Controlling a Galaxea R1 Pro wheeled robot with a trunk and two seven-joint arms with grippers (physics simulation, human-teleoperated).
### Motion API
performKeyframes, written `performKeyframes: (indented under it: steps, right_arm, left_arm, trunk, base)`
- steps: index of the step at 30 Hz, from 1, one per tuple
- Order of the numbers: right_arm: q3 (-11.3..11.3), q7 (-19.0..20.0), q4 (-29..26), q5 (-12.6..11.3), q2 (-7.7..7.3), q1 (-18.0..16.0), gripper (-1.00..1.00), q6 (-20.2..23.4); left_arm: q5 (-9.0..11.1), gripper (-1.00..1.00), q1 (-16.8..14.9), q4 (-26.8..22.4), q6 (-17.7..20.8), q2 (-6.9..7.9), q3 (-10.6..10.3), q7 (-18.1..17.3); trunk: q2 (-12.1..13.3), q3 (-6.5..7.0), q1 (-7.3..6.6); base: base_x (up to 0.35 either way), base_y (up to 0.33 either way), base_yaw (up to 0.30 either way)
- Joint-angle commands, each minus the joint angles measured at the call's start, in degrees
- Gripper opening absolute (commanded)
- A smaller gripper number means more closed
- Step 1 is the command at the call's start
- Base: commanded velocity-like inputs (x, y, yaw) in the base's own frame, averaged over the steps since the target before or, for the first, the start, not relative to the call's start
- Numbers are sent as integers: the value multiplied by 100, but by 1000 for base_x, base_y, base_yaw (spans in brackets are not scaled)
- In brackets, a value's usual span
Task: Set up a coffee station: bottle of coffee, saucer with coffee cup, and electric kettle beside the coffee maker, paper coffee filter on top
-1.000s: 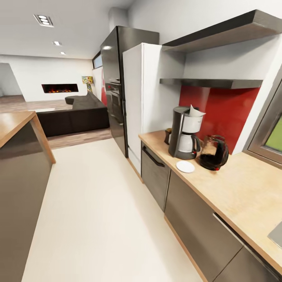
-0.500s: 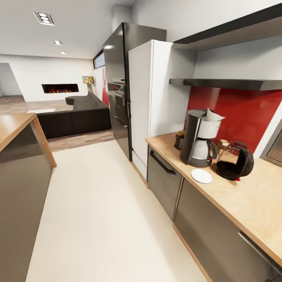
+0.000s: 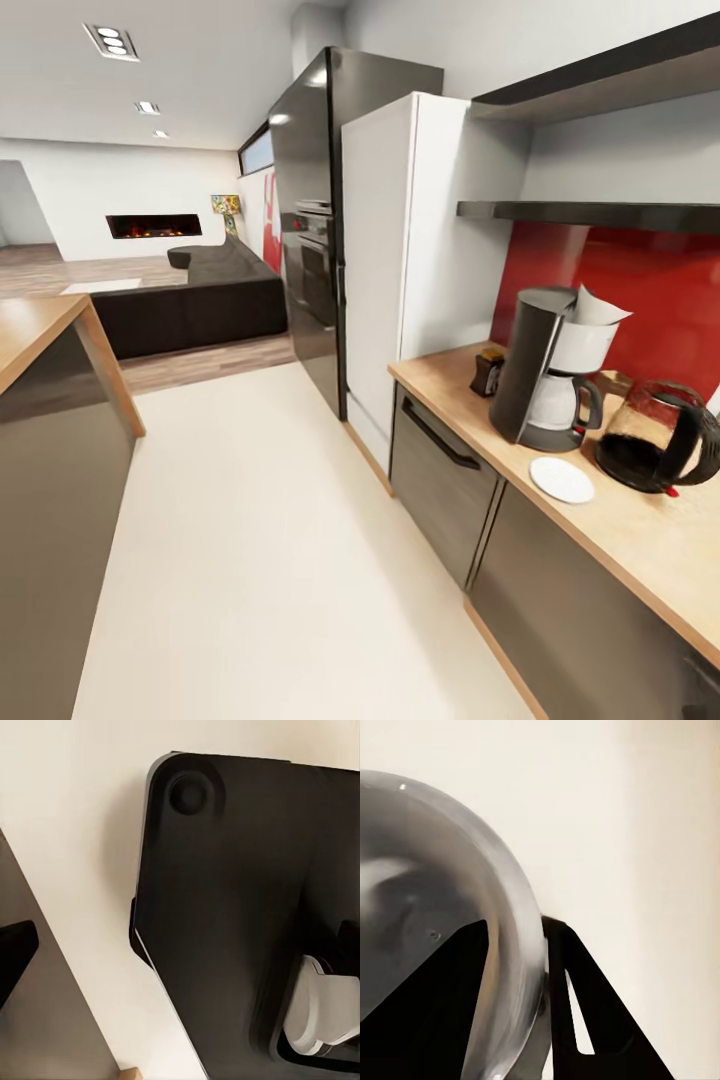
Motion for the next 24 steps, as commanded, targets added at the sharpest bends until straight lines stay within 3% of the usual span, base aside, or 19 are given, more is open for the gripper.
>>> performKeyframes:
  steps: [1, 8, 17, 24]
  right_arm:
    - [-20, 22, -15, 41, 1, -1, -100, 37]
    - [-22, 30, -14, 41, 1, -1, -100, 37]
    - [-23, 26, -17, 41, 1, -1, -100, 37]
    - [-23, 15, -27, 35, -1, -1, -100, 38]
  left_arm:
    - [-16, 100, 3, -10, -7, -3, 27, 8]
    - [-16, 100, 3, -10, -7, -4, 27, 8]
    - [-16, 100, 3, -10, -7, -12, 27, 8]
    - [-16, 100, 3, -10, -7, -12, 27, 8]
  trunk:
    - [-6, -8, 5]
    - [-6, -8, 5]
    - [-6, -8, 5]
    - [-6, -8, 5]
  base:
    - [311, 152, 0]
    - [312, 150, -28]
    - [312, 163, -193]
    - [312, 181, -26]
